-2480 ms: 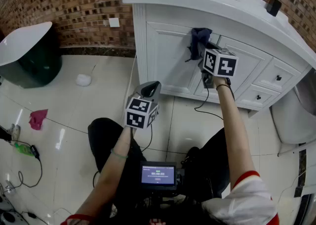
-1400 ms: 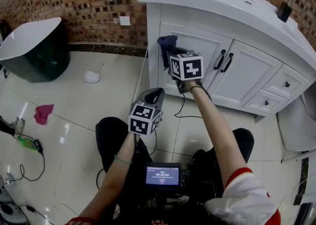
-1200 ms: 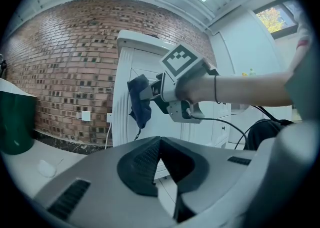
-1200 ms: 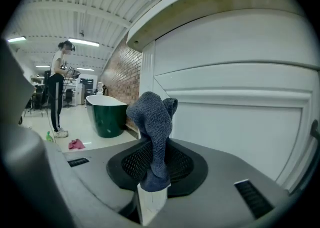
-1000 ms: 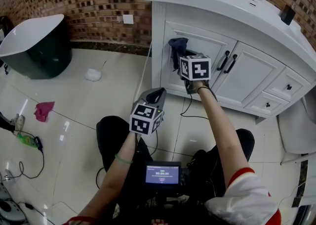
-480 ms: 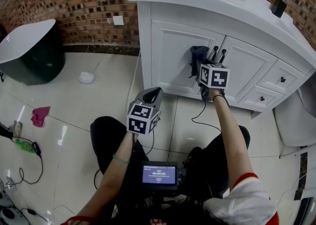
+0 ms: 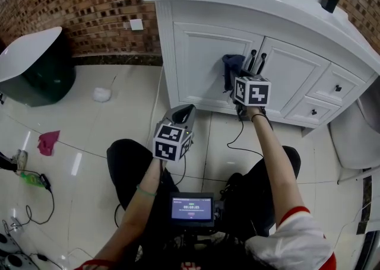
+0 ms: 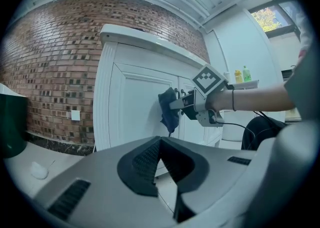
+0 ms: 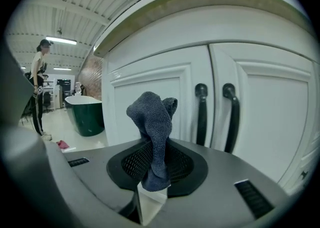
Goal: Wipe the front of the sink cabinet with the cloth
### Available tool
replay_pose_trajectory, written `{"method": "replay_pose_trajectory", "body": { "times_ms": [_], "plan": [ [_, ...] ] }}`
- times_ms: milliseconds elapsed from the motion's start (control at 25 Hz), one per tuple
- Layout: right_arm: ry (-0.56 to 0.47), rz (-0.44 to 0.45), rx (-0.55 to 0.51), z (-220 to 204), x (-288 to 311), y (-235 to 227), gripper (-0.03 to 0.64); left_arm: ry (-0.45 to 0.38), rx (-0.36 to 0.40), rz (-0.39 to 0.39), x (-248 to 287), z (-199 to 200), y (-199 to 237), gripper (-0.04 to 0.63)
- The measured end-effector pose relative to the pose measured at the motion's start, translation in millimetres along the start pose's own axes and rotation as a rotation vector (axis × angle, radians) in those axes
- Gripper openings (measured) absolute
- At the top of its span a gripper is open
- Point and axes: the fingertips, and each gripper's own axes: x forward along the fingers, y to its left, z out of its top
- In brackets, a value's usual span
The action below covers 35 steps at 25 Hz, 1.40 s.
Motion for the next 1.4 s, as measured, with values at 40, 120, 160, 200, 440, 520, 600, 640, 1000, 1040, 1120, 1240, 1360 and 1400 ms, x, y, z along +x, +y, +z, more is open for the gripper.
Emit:
{"method": "replay_pose_trajectory", "body": {
  "times_ms": [40, 120, 160, 200, 440, 520, 600, 640, 1000, 1040, 1120, 1240, 1360, 1400],
  "plan": [
    [0.006, 0.013, -0.004, -1, 4, 9, 0.074, 0.000, -0.003, 0.001, 0, 0, 0, 0.035],
    [0.019, 0.042, -0.019, -5, 14, 31, 0.074, -0.002, -0.007, 0.002, 0, -1, 1, 0.035],
    [0.025, 0.063, -0.025, -7, 20, 43, 0.072, -0.003, -0.010, 0.003, 0, -1, 1, 0.035],
    [0.033, 0.087, -0.031, -9, 27, 56, 0.073, -0.004, -0.013, 0.004, -1, -2, 2, 0.035],
    [0.074, 0.197, -0.097, -15, 64, 133, 0.074, 0.000, -0.044, 0.032, -10, -12, 22, 0.035],
    [0.090, 0.216, -0.116, -19, 76, 150, 0.072, 0.002, -0.066, 0.050, -13, -17, 31, 0.035],
    [0.107, 0.223, -0.134, -22, 87, 161, 0.074, 0.001, -0.087, 0.065, -15, -20, 40, 0.035],
    [0.115, 0.222, -0.141, -25, 91, 164, 0.072, -0.001, -0.093, 0.069, -16, -21, 43, 0.035],
    [0.161, 0.165, -0.132, -46, 101, 137, 0.074, 0.022, -0.101, 0.061, -15, -33, 50, 0.035],
    [0.164, 0.153, -0.128, -48, 98, 128, 0.074, 0.024, -0.098, 0.059, -14, -34, 48, 0.035],
    [0.169, 0.125, -0.118, -52, 92, 106, 0.074, 0.032, -0.092, 0.055, -12, -35, 46, 0.035],
    [0.178, 0.081, -0.103, -59, 77, 70, 0.074, 0.043, -0.083, 0.055, -10, -36, 43, 0.035],
    [0.188, 0.032, -0.088, -68, 61, 34, 0.074, 0.052, -0.080, 0.060, -9, -37, 40, 0.035],
    [0.192, 0.015, -0.083, -71, 55, 23, 0.074, 0.055, -0.078, 0.060, -8, -37, 39, 0.035]
  ]
}}
